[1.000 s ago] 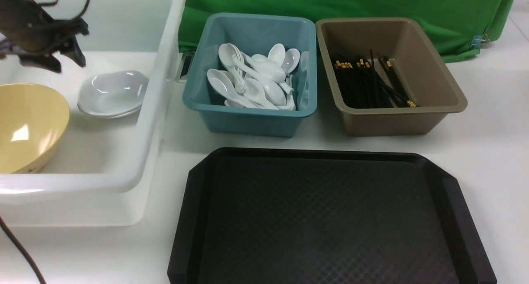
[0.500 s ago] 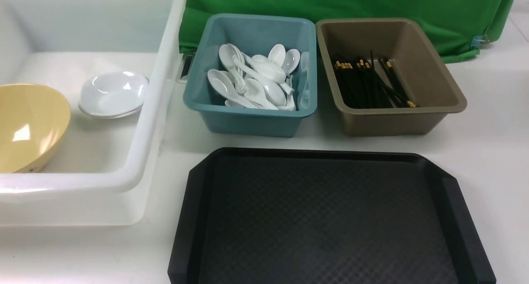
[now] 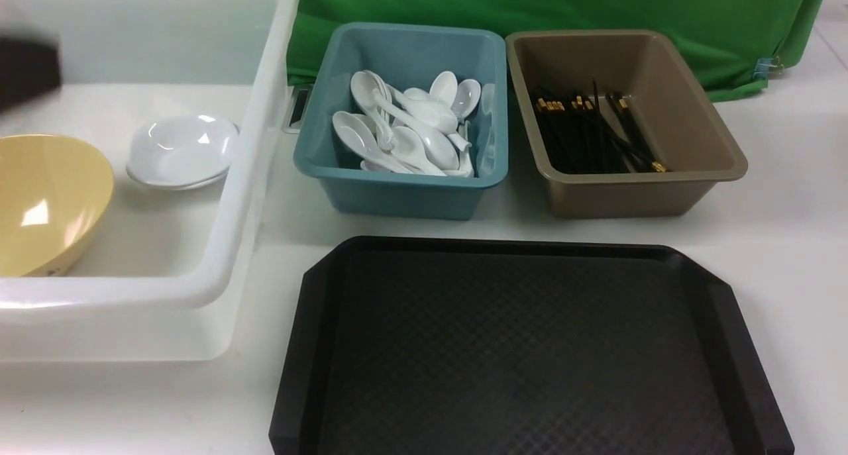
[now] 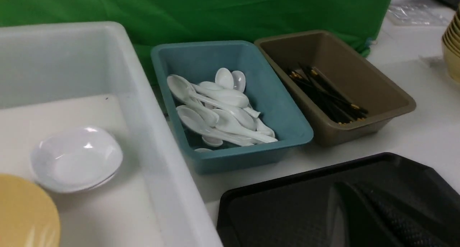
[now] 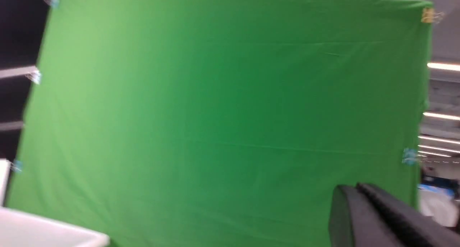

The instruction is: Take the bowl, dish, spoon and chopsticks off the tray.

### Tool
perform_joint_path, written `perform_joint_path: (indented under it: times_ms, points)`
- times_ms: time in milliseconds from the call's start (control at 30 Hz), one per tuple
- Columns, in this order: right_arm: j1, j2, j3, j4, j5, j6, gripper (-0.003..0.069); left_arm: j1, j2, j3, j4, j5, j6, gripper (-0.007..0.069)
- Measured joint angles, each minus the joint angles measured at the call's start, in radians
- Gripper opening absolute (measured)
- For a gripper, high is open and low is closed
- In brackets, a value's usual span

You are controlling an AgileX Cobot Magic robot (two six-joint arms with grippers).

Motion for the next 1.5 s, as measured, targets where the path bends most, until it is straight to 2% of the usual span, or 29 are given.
perform_joint_path:
  times_ms: [100,333,500,967,1067,1167,1267,1500]
  points:
    - [0.000,-0.009,0.035,0.043,-0.009,0.002,0.0005,0.000,-0.194,0.266,0.004,-0.130,-0.003,-0.0006]
    - [0.000,-0.009,0.037,0.054,-0.002,0.002,0.0050,0.000,-0.403,0.527,-0.015,-0.286,-0.055,-0.0003]
    - [0.000,-0.009,0.039,0.054,0.026,0.002,0.0085,0.000,-0.459,0.585,-0.019,-0.333,-0.052,-0.0003]
    - [0.000,-0.009,0.039,0.054,0.099,0.002,0.0125,0.000,-0.461,0.607,-0.014,-0.331,-0.052,-0.0002]
    - [0.000,-0.009,0.039,0.054,0.101,0.002,0.0130,0.000,-0.461,0.608,0.008,-0.332,-0.049,0.0001]
    - [0.000,-0.009,0.039,0.054,0.103,0.002,0.0140,0.000,-0.465,0.641,0.083,-0.383,-0.047,0.0002]
    - [0.000,-0.009,0.039,0.054,0.103,0.002,0.0145,0.039,-0.500,0.710,0.165,-0.460,-0.052,0.0003]
    - [0.000,-0.009,0.039,0.054,0.103,0.002,0.0161,0.174,-0.594,0.877,0.199,-0.533,-0.055,0.0003]
